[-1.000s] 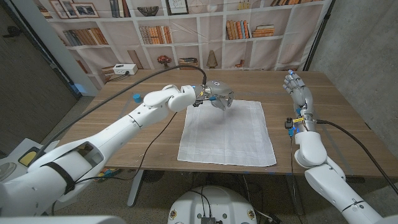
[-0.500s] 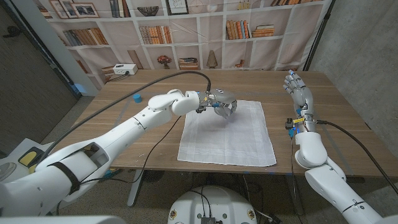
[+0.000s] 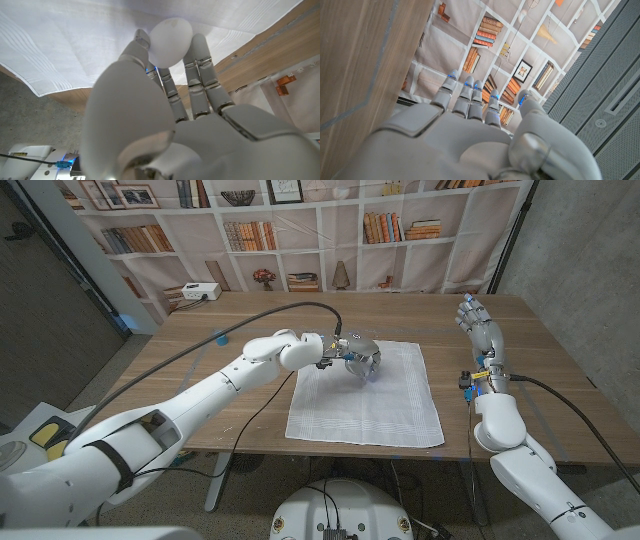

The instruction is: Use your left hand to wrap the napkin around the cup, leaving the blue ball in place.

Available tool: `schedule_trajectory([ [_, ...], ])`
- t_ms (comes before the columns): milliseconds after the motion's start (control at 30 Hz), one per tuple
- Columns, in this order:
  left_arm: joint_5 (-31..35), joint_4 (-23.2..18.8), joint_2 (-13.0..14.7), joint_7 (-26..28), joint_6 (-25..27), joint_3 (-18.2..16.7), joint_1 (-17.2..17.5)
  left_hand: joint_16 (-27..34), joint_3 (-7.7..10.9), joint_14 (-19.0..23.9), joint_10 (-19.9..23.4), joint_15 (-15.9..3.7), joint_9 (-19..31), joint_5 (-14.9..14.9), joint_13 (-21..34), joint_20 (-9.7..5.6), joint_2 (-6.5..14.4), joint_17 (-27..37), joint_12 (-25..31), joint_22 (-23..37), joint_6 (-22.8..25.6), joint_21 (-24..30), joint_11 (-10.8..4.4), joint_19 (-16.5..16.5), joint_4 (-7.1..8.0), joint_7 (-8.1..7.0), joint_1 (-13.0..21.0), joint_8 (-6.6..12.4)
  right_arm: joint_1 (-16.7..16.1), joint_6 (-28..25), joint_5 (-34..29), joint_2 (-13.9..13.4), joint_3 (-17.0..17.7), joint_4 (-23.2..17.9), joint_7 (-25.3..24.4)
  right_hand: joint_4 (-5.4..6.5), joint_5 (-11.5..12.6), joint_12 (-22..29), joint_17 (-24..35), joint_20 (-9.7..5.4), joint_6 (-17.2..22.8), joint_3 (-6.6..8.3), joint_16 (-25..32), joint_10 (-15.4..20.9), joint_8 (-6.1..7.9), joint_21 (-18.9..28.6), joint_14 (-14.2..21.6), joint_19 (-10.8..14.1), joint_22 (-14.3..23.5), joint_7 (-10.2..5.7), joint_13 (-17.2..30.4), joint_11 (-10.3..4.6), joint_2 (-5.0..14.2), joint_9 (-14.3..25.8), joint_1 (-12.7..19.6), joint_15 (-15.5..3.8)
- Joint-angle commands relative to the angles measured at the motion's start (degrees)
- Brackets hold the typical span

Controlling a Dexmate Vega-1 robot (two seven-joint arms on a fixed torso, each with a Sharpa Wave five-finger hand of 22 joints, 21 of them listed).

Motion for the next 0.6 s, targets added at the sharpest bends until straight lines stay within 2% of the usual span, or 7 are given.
schedule_trajectory([
  [33, 0.5, 0.1, 0.1, -1.9, 1.4, 0.7, -0.2, -1.0, 2.0, 10.9, -0.1, -18.07, 0.4, 0.4, 4.1, -5.41, 6.3, 0.1, -0.9, -0.5, -1.1, 0.7, 0.59, -1.8, 0.42, -0.16, 6.6, -0.91, 0.1, -0.1, -0.2, 0.0, -0.1, 0.1, -0.1, -0.28, 0.1, -0.2, 0.2, 0.27, 0.2, 0.06, 0.0, 0.4, -0.22, 0.5, 0.4, 0.2, 0.2, -0.21, 0.2, -0.24, 0.11, 0.3, 0.0, -0.01],
  [133, 1.2, -0.5, 0.3, -2.9, 2.0, 1.0, -0.4, -3.9, 1.68, 8.8, -2.0, -17.74, 0.1, 0.3, 2.8, -5.17, 5.1, -1.6, -2.4, -1.6, -3.8, 1.1, 0.19, -3.8, 1.0, -0.95, 4.3, -2.92, 0.3, -0.1, -0.2, 0.0, -0.1, 0.1, 0.0, -0.28, 0.1, -0.2, 0.2, 0.23, 0.2, 0.04, 0.0, 0.4, -0.23, 0.5, 0.4, 0.3, 0.2, -0.16, 0.2, -0.11, 0.12, 0.3, 0.0, 0.0],
  [200, 2.0, -1.0, 0.5, -3.6, 2.5, 1.3, -0.5, -7.9, 1.54, 4.7, -4.9, -17.56, -0.4, 0.3, 1.0, -3.57, 5.7, -4.0, -4.7, -3.1, -6.9, 0.4, -0.66, -8.2, 1.16, -2.04, 3.0, -5.5, 0.4, -0.1, -0.2, 0.1, -0.2, 0.2, 0.0, -0.3, 0.1, -0.2, 0.2, 0.27, 0.2, 0.02, 0.0, 0.4, -0.24, 0.5, 0.4, 0.3, 0.2, -0.16, 0.2, 0.01, 0.12, 0.3, 0.0, 0.1],
  [267, 2.8, -1.6, 0.7, -4.5, 3.3, 1.6, -0.6, -10.7, 1.71, 1.9, -6.0, -16.61, -0.7, 0.4, -0.3, -1.56, 6.4, -5.8, -5.9, -4.1, -8.5, -1.2, -0.97, -11.8, 1.73, -2.86, 1.4, -6.93, 0.5, 0.0, -0.2, 0.1, -0.2, 0.3, 0.0, -0.3, 0.1, -0.2, 0.2, 0.34, 0.3, 0.0, 0.0, 0.4, -0.22, 0.5, 0.4, 0.3, 0.2, -0.19, 0.2, -0.13, 0.14, 0.3, 0.0, 0.06],
  [367, 3.0, -1.8, 0.6, -5.3, 3.7, 1.8, -0.7, -15.2, 1.34, -2.6, -9.0, -15.95, -1.3, 0.2, -2.1, 1.31, 5.6, -9.2, -8.7, -4.6, -11.7, -3.8, -1.54, -17.2, 2.72, -4.02, -2.6, -9.24, 0.7, 0.2, 0.0, 0.2, -0.3, 0.5, 0.1, -0.28, 0.1, -0.2, 0.2, 0.4, 0.3, -0.03, 0.0, 0.4, -0.22, 0.5, 0.4, 0.3, 0.2, -0.23, 0.2, -0.05, 0.14, 0.3, 0.0, 0.03],
  [433, 2.9, -1.5, 0.5, -6.3, 3.7, 2.0, -1.2, -16.7, 1.26, -4.6, -10.4, -15.43, -1.6, 0.2, -2.9, 2.61, 5.3, -10.5, -10.2, -4.7, -13.3, -4.7, -1.78, -18.6, 2.96, -4.14, -4.0, -10.29, 0.7, 0.2, 0.0, 0.2, -0.3, 0.5, 0.1, -0.21, 0.1, -0.2, 0.2, 0.38, 0.2, -0.09, 0.0, 0.4, -0.23, 0.5, 0.4, 0.4, 0.2, -0.25, 0.2, -0.06, 0.16, 0.3, -0.1, 0.08],
  [600, 2.5, -1.2, 0.3, -8.7, 3.4, 2.6, -2.2, -19.4, 0.48, -8.3, -12.8, -14.6, -2.8, -0.2, -5.0, 4.09, 4.1, -13.4, -14.0, -4.7, -18.4, -6.8, -2.26, -21.0, 3.76, -5.3, -8.5, -13.46, 0.8, 0.3, 0.0, 0.2, -0.3, 0.6, 0.1, -0.13, 0.0, -0.3, 0.2, 0.4, 0.2, -0.17, 0.0, 0.4, -0.24, 0.5, 0.4, 0.4, 0.2, -0.22, 0.2, -0.21, 0.16, 0.3, -0.3, 0.07],
])
